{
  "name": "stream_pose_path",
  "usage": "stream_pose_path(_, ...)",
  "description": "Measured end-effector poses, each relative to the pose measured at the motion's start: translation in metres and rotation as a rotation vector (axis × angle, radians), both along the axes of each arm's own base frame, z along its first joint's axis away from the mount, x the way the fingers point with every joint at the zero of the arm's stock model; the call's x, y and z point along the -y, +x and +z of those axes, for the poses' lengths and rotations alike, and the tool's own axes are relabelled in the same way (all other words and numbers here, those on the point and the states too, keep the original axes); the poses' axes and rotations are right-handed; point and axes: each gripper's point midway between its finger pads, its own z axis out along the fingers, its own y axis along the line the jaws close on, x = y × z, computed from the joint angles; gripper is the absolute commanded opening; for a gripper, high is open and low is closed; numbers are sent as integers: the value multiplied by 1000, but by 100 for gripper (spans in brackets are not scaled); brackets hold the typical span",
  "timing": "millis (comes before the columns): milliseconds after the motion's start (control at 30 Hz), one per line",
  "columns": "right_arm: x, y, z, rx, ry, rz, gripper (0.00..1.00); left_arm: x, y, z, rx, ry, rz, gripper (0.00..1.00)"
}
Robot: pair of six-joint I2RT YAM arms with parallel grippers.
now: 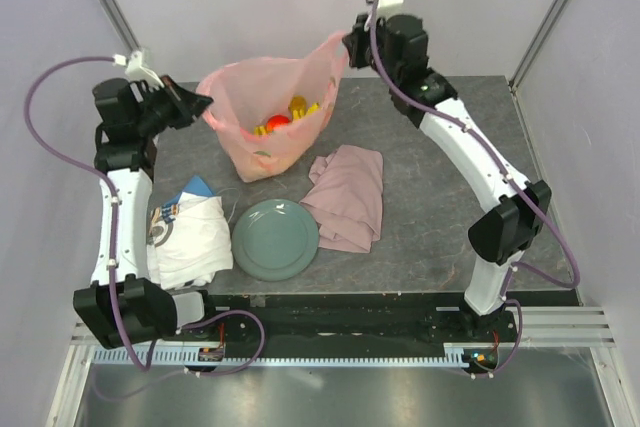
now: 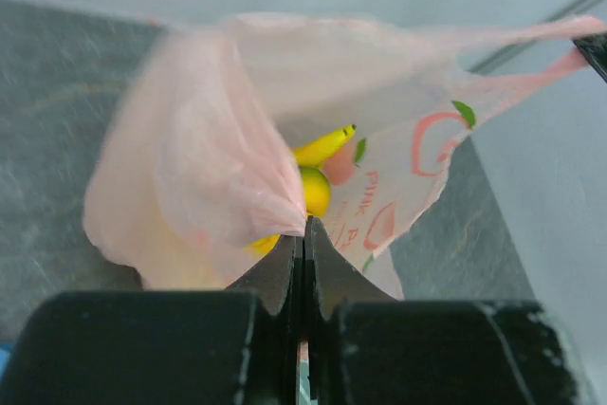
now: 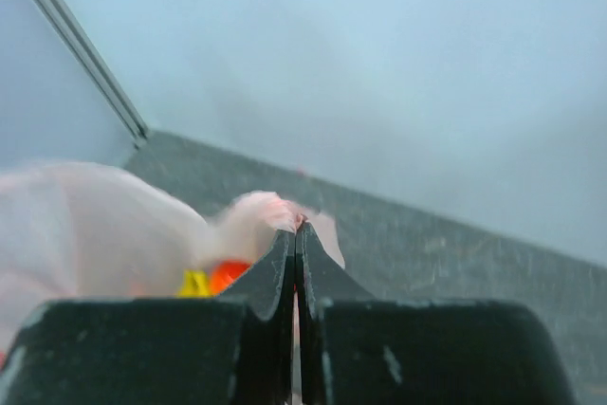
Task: Place the fruits into the plastic bag
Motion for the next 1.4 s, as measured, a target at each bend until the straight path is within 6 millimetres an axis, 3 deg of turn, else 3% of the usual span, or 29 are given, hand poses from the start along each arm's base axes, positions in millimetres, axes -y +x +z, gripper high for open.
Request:
stream_pose_path(100,0,-6,62,118,60,17,0,-19,5,50,95,-14,53,2)
stream_pose_path(167,-1,-6,81,158,79,24,0,-30,7,72,141,-22,73,2)
stream_pose_path(233,-4,-2,81,166,80,29,0,-33,10,82,160,-34,59,2)
stream_pose_path(333,-14,15,52,124,52,37,0,-32,20,70,118,-72,13,2)
stream_pose_path(467,-30,42,-19,5,-11,46,0,-31,35,30,9,-119,-19,2)
stream_pose_path(567,-39,50,-59,-72,-38,68,0,-32,38,11,-40,-136,-22,2)
stream_pose_path(700,-47,52,-77,-112,-31,96,0,-35,43,3,-57,-136,-11,1)
stream_pose_path(833,-48,52,-56,-74,-6,100,0,-40,52,12,-35,-121,7,2)
stream_pose_path(1000,-42,53,3,43,51,92,0,-47,58,31,16,-90,40,2)
stream_pose_path(1133,-32,54,33,105,86,78,0,-52,61,43,56,-61,61,1)
stream_pose_path(1233,-29,57,34,110,92,72,0,-55,62,44,67,-42,73,1)
stream_pose_path(1400,-31,68,16,93,94,74,0,-58,64,43,73,-22,86,2)
